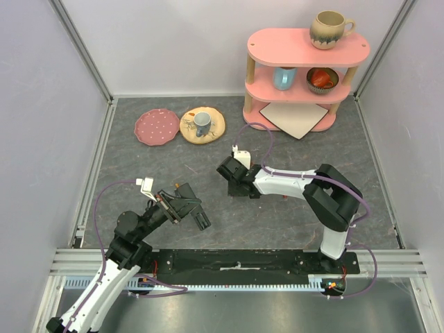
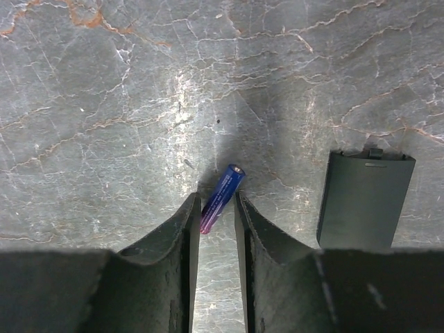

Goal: Load the batteries into the remote control

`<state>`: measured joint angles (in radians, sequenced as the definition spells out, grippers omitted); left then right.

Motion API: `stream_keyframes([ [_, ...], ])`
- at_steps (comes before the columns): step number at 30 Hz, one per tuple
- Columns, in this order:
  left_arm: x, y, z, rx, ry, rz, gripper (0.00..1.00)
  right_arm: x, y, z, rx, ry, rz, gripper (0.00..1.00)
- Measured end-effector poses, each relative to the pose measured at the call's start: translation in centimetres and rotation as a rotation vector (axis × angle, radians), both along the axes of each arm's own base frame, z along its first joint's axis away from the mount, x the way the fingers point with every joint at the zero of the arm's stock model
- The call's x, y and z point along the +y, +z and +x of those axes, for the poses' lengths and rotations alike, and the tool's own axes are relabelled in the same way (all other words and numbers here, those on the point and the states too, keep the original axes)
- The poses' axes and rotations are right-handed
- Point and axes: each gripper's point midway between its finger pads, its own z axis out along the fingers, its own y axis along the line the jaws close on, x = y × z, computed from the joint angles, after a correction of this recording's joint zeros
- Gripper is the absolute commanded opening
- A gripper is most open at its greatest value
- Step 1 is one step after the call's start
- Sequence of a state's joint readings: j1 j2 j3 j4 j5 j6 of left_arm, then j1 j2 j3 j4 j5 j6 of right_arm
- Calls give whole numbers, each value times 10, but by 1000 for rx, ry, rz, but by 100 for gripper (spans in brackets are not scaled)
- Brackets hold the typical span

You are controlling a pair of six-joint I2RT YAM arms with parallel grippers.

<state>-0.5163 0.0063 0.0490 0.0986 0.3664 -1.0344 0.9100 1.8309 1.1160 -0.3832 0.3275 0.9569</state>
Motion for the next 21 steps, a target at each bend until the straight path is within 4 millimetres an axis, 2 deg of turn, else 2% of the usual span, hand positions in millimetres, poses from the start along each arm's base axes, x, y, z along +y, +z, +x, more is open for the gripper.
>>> stream_keyframes([
  [5, 0, 0, 0, 0, 0, 0, 2, -1, -1, 1, -5, 18, -15, 27],
  [9, 0, 0, 0, 0, 0, 0, 2, -2, -1, 1, -4, 39, -38, 27],
  [16, 0, 0, 0, 0, 0, 0, 2, -4, -1, 5, -1, 97, -113, 38],
  [21, 0, 0, 0, 0, 0, 0, 2, -6, -1, 8, -4, 116, -154, 36],
])
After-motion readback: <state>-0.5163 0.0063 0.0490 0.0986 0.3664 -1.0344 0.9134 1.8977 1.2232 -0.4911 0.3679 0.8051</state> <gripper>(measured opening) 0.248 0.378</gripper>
